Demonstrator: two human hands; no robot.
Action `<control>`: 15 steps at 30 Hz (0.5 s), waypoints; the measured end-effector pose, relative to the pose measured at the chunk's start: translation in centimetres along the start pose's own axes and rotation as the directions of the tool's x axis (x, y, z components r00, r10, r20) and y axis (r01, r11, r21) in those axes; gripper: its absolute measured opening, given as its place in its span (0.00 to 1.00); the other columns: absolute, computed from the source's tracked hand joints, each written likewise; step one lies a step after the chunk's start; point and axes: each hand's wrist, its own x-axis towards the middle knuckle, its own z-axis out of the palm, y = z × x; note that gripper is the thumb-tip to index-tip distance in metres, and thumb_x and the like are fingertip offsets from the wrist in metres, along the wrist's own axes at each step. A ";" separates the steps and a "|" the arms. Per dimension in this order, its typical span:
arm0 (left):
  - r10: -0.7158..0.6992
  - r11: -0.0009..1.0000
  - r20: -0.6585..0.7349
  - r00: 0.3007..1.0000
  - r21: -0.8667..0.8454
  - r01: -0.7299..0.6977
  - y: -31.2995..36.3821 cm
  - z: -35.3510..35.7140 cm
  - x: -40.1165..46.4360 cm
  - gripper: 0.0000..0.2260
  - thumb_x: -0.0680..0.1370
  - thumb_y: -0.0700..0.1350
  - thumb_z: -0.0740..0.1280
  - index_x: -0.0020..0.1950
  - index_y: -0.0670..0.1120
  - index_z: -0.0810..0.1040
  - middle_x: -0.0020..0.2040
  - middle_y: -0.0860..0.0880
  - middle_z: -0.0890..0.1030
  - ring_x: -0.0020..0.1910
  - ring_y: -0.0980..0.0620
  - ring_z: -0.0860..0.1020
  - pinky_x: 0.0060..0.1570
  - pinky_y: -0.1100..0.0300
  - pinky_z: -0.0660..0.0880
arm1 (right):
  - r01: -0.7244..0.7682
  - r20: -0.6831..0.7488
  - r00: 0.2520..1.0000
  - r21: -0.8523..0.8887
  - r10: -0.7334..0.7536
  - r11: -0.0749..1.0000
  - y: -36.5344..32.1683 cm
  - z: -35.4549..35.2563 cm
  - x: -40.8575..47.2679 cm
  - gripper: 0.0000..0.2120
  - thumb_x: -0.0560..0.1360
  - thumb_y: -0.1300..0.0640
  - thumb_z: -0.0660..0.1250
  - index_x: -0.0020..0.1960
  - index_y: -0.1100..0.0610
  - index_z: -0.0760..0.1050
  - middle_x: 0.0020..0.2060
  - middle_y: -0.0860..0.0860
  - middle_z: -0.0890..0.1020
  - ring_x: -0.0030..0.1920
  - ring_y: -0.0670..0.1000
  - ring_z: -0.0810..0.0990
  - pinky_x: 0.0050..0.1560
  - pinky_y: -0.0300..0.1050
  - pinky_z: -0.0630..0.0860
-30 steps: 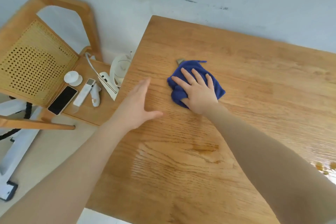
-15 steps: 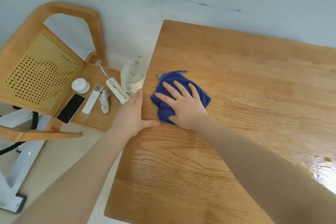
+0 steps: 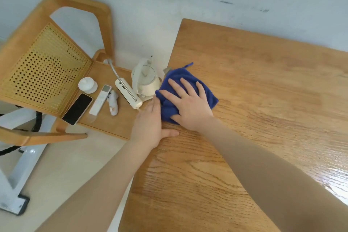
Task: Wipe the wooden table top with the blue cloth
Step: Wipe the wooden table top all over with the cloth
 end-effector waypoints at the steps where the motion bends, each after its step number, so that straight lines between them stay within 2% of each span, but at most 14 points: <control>1: 0.003 1.000 -0.009 1.000 0.000 -0.003 0.0 0.0 0.2 0.55 0.61 0.60 0.76 0.77 0.46 0.48 0.75 0.47 0.61 0.72 0.49 0.63 0.69 0.51 0.64 | 0.003 0.004 1.000 0.001 -0.003 1.000 0.6 -0.3 1.0 0.31 0.74 0.45 0.60 0.74 0.39 0.51 0.77 0.47 0.48 0.76 0.55 0.44 0.71 0.62 0.39; 7: -0.016 1.000 0.029 0.999 -0.007 0.017 -0.1 0.1 0.1 0.55 0.61 0.61 0.76 0.77 0.48 0.46 0.75 0.46 0.61 0.72 0.48 0.63 0.69 0.49 0.64 | -0.146 -0.051 0.988 0.047 0.149 0.988 1.9 -1.0 6.6 0.24 0.78 0.44 0.53 0.73 0.40 0.53 0.77 0.48 0.50 0.76 0.56 0.45 0.71 0.63 0.41; 11: -0.019 0.998 0.066 0.998 0.065 0.015 0.4 -0.3 -0.2 0.54 0.64 0.61 0.74 0.77 0.45 0.42 0.77 0.46 0.54 0.74 0.48 0.58 0.71 0.50 0.61 | -0.167 -0.069 0.983 0.032 0.169 0.985 2.1 -0.5 2.8 0.28 0.77 0.44 0.55 0.74 0.40 0.50 0.77 0.48 0.49 0.76 0.56 0.45 0.72 0.62 0.40; 13: -0.035 0.998 0.097 0.995 0.046 0.031 0.5 -0.5 0.0 0.55 0.65 0.60 0.74 0.77 0.45 0.40 0.78 0.47 0.50 0.74 0.48 0.58 0.71 0.51 0.61 | -0.261 -0.062 0.962 0.053 0.264 0.964 4.1 -0.6 0.4 0.30 0.76 0.43 0.57 0.74 0.39 0.48 0.77 0.47 0.47 0.76 0.55 0.44 0.72 0.60 0.40; 15: -0.036 0.999 0.105 0.994 0.012 0.035 0.4 -0.3 0.1 0.55 0.64 0.60 0.75 0.77 0.47 0.41 0.78 0.48 0.52 0.73 0.48 0.60 0.69 0.49 0.64 | -0.377 -0.036 0.924 0.078 0.380 0.923 6.7 -0.8 -2.1 0.31 0.76 0.43 0.58 0.74 0.38 0.48 0.77 0.46 0.47 0.76 0.55 0.44 0.73 0.59 0.40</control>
